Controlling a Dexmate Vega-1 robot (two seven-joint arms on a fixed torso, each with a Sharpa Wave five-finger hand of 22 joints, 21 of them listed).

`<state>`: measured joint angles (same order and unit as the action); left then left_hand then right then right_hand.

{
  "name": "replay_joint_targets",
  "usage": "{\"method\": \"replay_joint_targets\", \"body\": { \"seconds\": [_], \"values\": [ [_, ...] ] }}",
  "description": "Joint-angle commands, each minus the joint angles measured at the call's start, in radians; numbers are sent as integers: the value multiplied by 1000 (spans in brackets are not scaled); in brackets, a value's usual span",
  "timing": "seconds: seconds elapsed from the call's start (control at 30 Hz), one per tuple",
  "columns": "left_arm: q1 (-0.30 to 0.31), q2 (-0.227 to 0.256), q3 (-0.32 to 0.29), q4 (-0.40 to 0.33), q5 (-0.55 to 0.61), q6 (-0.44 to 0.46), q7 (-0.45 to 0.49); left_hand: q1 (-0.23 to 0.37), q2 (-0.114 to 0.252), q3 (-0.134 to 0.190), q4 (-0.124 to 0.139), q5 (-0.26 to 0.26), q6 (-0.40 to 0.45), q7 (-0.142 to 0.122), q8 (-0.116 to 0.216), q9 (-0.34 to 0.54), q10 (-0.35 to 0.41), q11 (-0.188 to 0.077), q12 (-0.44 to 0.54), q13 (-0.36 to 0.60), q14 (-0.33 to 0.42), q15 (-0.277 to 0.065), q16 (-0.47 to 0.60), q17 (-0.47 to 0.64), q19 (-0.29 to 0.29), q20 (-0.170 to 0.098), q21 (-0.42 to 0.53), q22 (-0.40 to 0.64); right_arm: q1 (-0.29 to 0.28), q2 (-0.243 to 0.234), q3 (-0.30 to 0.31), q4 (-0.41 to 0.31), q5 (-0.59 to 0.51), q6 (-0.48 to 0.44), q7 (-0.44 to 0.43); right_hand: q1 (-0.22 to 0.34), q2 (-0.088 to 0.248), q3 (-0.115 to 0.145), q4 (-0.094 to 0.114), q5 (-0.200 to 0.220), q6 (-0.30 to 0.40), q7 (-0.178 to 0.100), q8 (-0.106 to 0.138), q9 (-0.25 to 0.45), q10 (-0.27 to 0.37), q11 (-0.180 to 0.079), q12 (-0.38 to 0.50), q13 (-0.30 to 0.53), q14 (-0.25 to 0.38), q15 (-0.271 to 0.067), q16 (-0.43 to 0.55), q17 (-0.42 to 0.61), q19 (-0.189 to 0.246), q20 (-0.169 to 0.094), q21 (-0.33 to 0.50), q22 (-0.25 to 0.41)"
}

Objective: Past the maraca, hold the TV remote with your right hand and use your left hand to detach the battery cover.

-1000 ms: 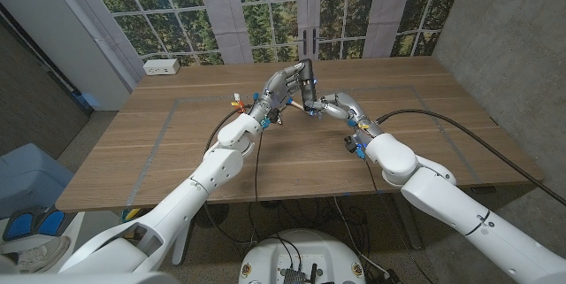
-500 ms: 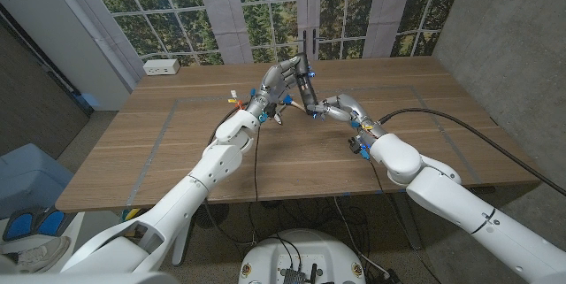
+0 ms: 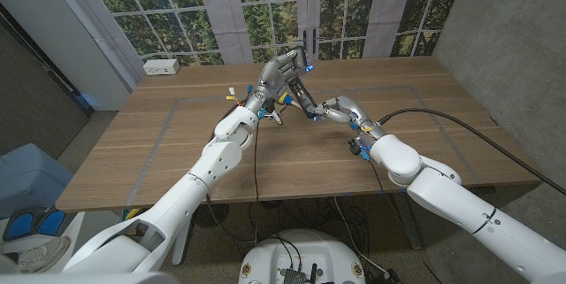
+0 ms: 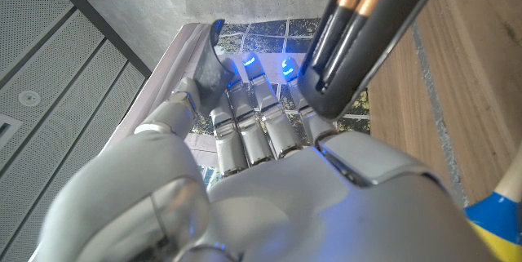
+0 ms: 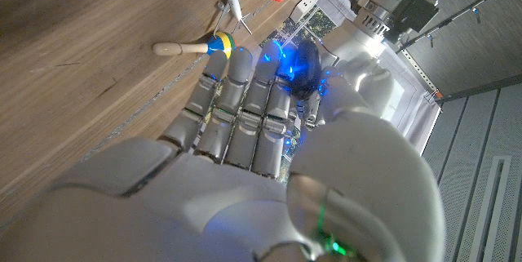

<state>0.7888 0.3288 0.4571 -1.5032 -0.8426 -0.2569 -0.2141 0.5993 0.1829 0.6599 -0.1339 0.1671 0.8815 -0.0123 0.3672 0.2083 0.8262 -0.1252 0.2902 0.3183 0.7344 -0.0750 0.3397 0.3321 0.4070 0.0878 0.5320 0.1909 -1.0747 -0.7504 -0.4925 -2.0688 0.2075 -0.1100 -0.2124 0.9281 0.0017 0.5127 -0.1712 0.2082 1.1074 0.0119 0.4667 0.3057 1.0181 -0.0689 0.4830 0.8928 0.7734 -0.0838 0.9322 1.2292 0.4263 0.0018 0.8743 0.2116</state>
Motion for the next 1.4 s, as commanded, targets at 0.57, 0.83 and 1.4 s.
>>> {"method": "replay_joint_targets", "body": {
  "seconds": [0.57,0.83,1.4],
  "values": [
    [59,49,-6,-83,360,-184,275,-2,6,-1,-11,7,53,3,-12,1,-33,-20,-9,4,-54,-128,-23,4,-51,-14,-19,1,-10,6,12,0,-47,-57,-73,70,64,12,1,16,-2,-2,10,17,-4,0,9,-1,-6,-130,15,1,-11,7,22,2],
    [88,101,-6,-150,481,-154,350,2,5,-4,-18,9,64,5,-17,2,-32,-25,-10,3,-99,-122,-40,1,-77,-23,-29,0,-16,17,20,5,-58,-82,-112,69,64,14,2,18,0,-1,12,20,-4,0,11,-1,-7,-130,20,1,-12,8,28,2],
    [123,216,-6,-232,474,-88,274,31,14,-14,-29,15,90,30,-27,13,0,-14,3,7,-75,-127,-17,6,-24,-65,-4,5,-55,18,44,-4,-95,-128,-195,64,63,18,2,24,5,0,10,17,1,0,13,-7,-7,-129,32,1,-14,14,42,1]
  ]
}}
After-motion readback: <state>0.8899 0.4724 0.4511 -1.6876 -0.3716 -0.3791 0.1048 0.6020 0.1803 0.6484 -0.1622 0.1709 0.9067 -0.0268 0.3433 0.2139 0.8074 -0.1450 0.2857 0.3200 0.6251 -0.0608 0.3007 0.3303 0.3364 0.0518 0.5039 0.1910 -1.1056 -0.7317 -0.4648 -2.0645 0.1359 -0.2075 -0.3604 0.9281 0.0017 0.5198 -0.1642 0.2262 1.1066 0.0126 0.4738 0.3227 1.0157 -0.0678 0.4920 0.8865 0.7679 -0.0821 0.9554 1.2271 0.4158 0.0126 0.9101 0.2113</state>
